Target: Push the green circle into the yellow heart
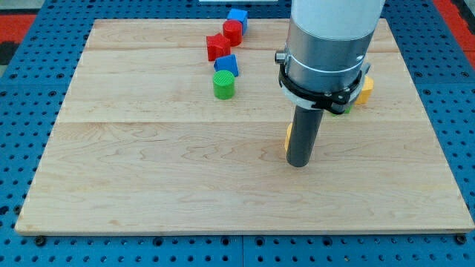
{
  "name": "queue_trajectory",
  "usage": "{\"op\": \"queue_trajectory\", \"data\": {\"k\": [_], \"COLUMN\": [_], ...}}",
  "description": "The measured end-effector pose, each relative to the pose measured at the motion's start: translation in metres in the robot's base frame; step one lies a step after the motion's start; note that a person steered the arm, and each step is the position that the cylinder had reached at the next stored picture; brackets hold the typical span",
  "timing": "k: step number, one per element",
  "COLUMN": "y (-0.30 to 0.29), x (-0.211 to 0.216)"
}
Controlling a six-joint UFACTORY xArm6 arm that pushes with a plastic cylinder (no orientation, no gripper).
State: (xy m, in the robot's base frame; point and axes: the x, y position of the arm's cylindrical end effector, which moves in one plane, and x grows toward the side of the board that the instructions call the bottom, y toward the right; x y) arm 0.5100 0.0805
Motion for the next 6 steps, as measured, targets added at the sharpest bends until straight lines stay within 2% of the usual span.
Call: {"op": "queue_trajectory", "data": {"k": [1, 2, 3, 4, 5, 6], "y": [0.001, 0.036, 0.046, -0.086, -0.196, -0.178], "x": [-0.05, -0.073, -0.058, -0.035, -0.093, -0.148]}}
